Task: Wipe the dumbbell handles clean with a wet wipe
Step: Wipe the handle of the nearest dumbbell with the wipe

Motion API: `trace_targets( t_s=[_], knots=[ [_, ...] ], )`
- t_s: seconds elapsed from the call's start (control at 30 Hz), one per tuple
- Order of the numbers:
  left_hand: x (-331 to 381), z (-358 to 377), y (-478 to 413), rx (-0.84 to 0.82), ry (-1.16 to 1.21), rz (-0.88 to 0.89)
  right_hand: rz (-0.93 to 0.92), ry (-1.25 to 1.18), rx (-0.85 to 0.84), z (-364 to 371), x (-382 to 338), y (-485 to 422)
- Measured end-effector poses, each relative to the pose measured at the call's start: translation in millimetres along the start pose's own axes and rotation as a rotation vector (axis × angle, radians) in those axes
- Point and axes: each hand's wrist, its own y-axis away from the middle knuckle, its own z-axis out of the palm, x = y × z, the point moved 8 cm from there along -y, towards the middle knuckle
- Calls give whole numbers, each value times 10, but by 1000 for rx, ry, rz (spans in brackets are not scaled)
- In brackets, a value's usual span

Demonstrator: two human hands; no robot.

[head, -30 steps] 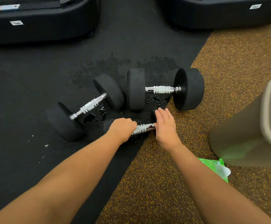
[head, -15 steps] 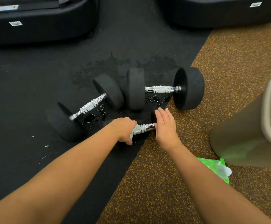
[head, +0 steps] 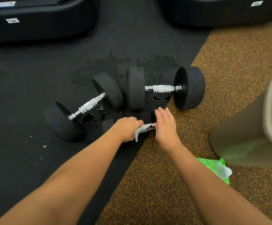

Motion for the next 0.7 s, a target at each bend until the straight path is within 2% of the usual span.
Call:
trace_targets(
  t_s=[0.13,0.37,0.7],
  knots=[
    [58,-10,-29,83,51,9,4,-4,-11,9,6,14],
    [-147,-26,12,121,331,-154,3,3,-29,4,-1,-8],
    [42,-52,-68,180,391,-142,-14,11,-13,22,-4,-39]
  ],
)
